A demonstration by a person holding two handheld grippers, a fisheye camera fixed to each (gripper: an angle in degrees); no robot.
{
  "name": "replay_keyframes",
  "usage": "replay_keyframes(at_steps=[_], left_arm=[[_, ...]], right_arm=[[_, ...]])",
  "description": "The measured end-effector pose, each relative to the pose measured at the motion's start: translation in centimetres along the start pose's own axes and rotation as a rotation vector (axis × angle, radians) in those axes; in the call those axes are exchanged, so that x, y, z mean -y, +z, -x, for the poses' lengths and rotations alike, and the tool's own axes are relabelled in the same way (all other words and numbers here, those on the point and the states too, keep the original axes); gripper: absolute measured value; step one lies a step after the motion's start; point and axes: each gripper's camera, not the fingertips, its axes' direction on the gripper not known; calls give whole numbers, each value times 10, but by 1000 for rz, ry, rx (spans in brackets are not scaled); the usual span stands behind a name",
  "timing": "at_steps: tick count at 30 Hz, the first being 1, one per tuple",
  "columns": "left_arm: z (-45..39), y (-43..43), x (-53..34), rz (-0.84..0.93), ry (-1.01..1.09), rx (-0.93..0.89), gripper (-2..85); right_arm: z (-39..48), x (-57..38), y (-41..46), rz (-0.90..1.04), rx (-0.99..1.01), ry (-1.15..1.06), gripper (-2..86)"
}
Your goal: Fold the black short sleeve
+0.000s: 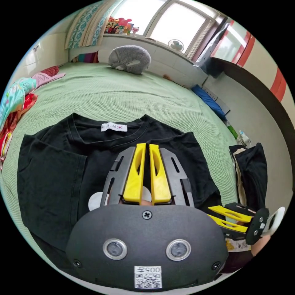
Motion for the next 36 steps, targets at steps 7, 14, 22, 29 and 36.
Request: replay_keyframes(at_steps=[7,14,22,29,36], left_arm=[[-3,-1,3,16,57,-91,43],[-28,26,-3,172,145,-216,91],[-58,36,-21,432,260,-284,91],[-67,50,-26,501,241,-223,20],[-40,24,-28,489,150,-32,2]], right_arm=[[-41,-1,-8,-73,29,205,86],[-81,3,41,43,215,439,70],[-67,4,40,18,107,402,18],[-60,0,54,48,107,430,19],[-53,-1,57,75,83,470,21]])
